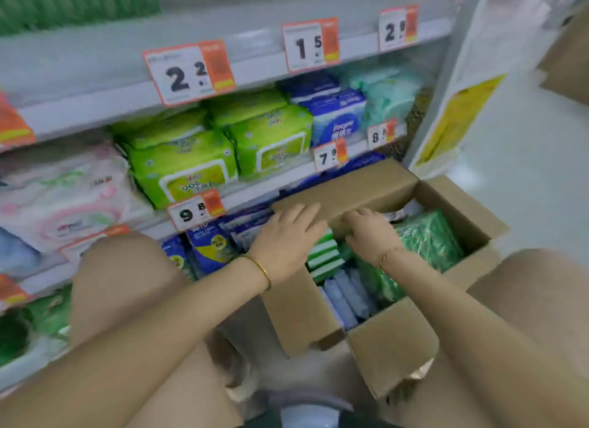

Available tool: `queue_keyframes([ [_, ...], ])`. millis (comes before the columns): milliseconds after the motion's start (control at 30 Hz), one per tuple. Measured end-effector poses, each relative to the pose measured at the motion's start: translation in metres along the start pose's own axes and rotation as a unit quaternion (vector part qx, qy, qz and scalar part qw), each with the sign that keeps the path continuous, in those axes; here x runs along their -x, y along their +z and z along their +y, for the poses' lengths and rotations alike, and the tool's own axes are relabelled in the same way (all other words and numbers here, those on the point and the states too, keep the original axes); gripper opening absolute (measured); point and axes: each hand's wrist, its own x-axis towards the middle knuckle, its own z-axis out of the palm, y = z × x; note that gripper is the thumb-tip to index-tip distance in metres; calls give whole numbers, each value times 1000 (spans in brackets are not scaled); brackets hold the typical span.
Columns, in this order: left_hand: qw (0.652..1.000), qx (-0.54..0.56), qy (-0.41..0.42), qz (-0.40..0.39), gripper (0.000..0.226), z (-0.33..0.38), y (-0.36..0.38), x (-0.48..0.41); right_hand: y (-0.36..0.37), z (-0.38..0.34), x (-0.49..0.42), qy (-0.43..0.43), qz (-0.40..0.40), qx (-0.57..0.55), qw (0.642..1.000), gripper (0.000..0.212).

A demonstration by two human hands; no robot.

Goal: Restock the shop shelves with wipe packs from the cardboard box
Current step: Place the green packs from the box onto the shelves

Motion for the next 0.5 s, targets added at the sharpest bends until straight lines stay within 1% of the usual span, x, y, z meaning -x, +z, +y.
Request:
queue_keyframes([
  [67, 999, 10, 13, -46, 48, 5, 18, -9, 17, 16, -6, 56, -45, -15, 997, 37],
  [133, 996, 27, 6, -86, 43, 7, 36, -20, 35, 30, -11, 106, -61, -2, 992, 45],
  [200, 994, 25, 6, -102, 39, 10, 48, -32, 50, 42, -12, 140, -68, 35, 987, 55],
  [300, 992, 18, 18, -123, 39, 13, 61, -49, 66, 63, -18, 132, -91, 65, 985, 76],
  [400, 987, 39, 5, -154, 37, 17, 70, -59, 78, 76, -24, 141, -111, 76, 981, 92],
  [500, 981, 70, -4, -180, 39, 20, 75, -65, 89, 74, -29, 164, -71, 115, 977, 94],
])
